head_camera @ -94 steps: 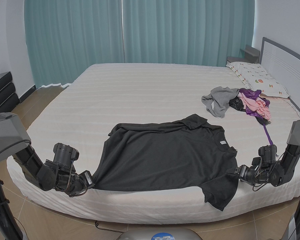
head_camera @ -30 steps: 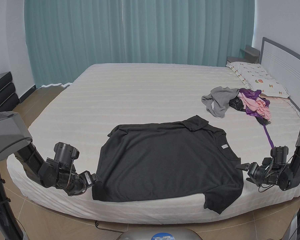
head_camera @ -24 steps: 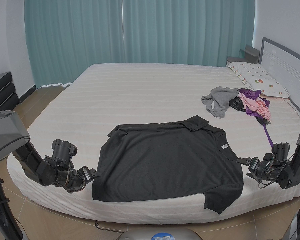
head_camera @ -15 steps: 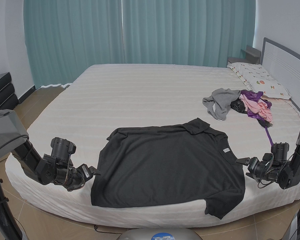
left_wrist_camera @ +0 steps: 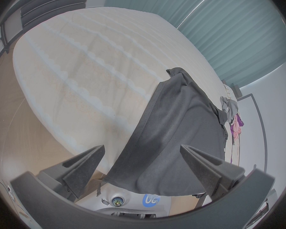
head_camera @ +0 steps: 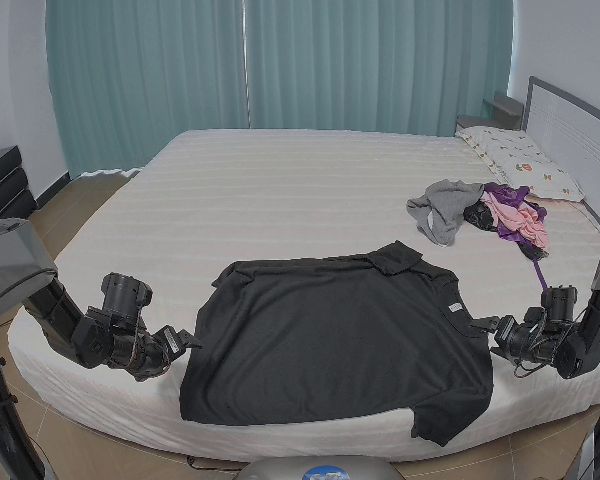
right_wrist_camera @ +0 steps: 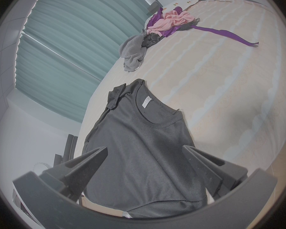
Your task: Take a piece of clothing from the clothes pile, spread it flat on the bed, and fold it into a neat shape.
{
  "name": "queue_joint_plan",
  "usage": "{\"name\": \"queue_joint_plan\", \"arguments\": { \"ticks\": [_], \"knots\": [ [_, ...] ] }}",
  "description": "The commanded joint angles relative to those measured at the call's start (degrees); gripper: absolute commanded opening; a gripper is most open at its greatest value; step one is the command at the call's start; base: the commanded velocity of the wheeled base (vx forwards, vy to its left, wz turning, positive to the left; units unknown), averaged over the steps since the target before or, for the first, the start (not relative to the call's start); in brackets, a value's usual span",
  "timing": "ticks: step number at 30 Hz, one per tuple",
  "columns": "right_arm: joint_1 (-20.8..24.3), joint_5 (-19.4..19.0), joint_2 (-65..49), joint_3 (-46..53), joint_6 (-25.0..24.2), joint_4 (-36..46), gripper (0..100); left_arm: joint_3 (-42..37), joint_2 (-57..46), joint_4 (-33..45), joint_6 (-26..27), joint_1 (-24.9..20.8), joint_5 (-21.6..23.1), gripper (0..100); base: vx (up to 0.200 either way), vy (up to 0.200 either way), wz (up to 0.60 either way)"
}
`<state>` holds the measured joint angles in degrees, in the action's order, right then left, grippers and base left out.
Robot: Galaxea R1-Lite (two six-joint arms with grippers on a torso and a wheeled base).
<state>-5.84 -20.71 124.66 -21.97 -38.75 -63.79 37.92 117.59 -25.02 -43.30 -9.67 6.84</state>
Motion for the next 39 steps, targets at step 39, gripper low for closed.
{"name": "queue_joint_plan", "arguments": {
  "ticks": [39],
  "knots": [
    [19.7,12.0,11.5,-38.7,-4.1,21.7,100,2.2,0.6,-0.1,-7.4,0.1,7.0,100,0.015,0.000,0.00]
  ]
}}
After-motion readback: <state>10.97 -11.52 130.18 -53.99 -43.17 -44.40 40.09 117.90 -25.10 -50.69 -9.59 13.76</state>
